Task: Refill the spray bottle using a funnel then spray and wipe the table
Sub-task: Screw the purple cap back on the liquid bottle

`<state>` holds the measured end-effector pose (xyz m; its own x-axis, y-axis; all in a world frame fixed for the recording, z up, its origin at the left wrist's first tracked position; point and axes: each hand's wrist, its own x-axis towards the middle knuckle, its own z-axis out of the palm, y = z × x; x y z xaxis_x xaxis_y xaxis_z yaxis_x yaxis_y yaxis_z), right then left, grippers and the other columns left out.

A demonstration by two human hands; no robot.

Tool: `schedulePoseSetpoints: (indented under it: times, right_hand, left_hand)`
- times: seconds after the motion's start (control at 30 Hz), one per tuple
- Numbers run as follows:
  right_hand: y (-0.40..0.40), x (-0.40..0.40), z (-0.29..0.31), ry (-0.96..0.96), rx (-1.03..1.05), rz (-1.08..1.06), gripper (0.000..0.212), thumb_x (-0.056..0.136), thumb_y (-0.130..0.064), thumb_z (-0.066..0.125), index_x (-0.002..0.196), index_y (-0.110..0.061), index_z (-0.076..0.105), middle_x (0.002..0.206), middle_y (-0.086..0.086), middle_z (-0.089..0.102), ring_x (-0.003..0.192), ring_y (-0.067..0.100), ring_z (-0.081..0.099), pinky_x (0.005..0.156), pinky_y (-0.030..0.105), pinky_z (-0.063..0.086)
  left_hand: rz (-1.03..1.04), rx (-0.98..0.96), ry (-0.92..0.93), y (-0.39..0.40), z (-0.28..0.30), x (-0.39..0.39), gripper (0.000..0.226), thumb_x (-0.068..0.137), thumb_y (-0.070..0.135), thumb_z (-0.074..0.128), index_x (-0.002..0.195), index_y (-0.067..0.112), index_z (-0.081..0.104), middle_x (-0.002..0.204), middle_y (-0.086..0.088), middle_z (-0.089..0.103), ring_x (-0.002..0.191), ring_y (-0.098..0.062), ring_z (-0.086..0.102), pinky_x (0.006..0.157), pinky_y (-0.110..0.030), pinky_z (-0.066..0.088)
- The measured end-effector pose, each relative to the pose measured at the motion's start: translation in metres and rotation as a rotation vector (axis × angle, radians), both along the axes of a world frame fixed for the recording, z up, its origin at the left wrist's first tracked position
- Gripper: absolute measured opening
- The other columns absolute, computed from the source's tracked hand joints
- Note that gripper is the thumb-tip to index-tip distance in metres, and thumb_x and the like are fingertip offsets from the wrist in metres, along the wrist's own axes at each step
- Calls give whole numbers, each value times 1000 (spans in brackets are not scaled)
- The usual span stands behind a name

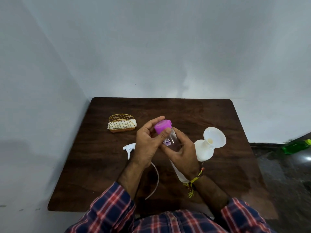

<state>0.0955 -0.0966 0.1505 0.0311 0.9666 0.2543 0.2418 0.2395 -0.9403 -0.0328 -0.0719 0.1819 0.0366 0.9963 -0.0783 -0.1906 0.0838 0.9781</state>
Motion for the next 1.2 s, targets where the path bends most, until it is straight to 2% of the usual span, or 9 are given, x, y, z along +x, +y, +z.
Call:
schedulePoseSetpoints:
  times: [0.07, 0.27, 0.4, 0.53, 0.63, 0.7, 0.8, 1.03, 1.2]
  right_hand:
    - [0, 0, 0, -17, 6, 9, 60, 79, -30, 79, 132, -11, 56, 118, 0, 67, 108, 16, 65, 89, 39, 56]
    - [3, 5, -2, 33, -9, 19, 54, 80, -28, 79, 128, -12, 59, 114, 1, 69, 105, 21, 66, 85, 43, 57]
    - [9, 6, -7, -72, 22, -111, 58, 78, -40, 77, 128, -17, 59, 113, -3, 67, 104, 14, 65, 85, 37, 56]
    - [12, 5, -7, -242, 42, -104, 56, 80, -36, 71, 131, -19, 56, 110, -6, 65, 100, 5, 61, 83, 28, 54]
    - [12, 1, -15, -305, -6, -82, 61, 85, -39, 64, 140, -21, 47, 126, -5, 62, 113, 6, 59, 94, 28, 51]
    - [11, 0, -27, -326, -39, -30, 61, 89, -41, 60, 143, -22, 40, 136, -5, 57, 122, 7, 55, 101, 34, 49]
    - [10, 3, -41, -395, -70, 17, 61, 91, -43, 59, 143, -27, 32, 138, -3, 54, 120, 11, 57, 96, 41, 51]
    - [16, 1, -43, -363, -64, 141, 59, 91, -37, 60, 141, -15, 37, 126, -3, 61, 108, 7, 62, 90, 34, 54]
    - [22, -1, -54, -416, -118, 124, 52, 90, -44, 62, 134, -30, 39, 124, -9, 60, 107, 3, 59, 92, 33, 53]
  left_hand:
    - [16, -30, 6, 3, -2, -3, 64, 68, 17, 80, 128, 12, 58, 110, 4, 71, 106, -17, 67, 81, -36, 59]
    - [45, -85, -106, 0, -7, -10, 61, 71, 16, 78, 129, 13, 56, 107, -12, 71, 104, -31, 67, 80, -42, 57]
    - [32, 14, 100, 1, 4, 4, 60, 78, 25, 75, 133, 16, 53, 113, -3, 70, 106, -16, 67, 84, -37, 58]
    - [255, 49, 348, 4, 15, 17, 67, 63, 44, 82, 121, 17, 63, 110, 9, 68, 98, -3, 67, 76, -23, 59]
    - [364, -2, 448, 7, 8, 23, 60, 66, 38, 86, 118, 17, 65, 108, 8, 68, 96, -4, 66, 76, -19, 59]
    - [365, -34, 437, 7, 0, 26, 58, 69, 29, 85, 121, 17, 64, 113, 6, 68, 100, -8, 66, 79, -22, 59]
    - [260, -137, 323, 11, -16, 22, 66, 66, 21, 88, 126, 18, 62, 119, 3, 67, 105, -10, 66, 82, -33, 60]
    - [179, -189, 217, 18, -25, 3, 73, 65, 12, 88, 131, 16, 58, 122, -1, 67, 107, -14, 66, 83, -35, 59]
    - [120, -199, 227, 17, -35, -6, 84, 60, 36, 89, 135, 22, 54, 122, 0, 67, 110, -11, 64, 86, -37, 59]
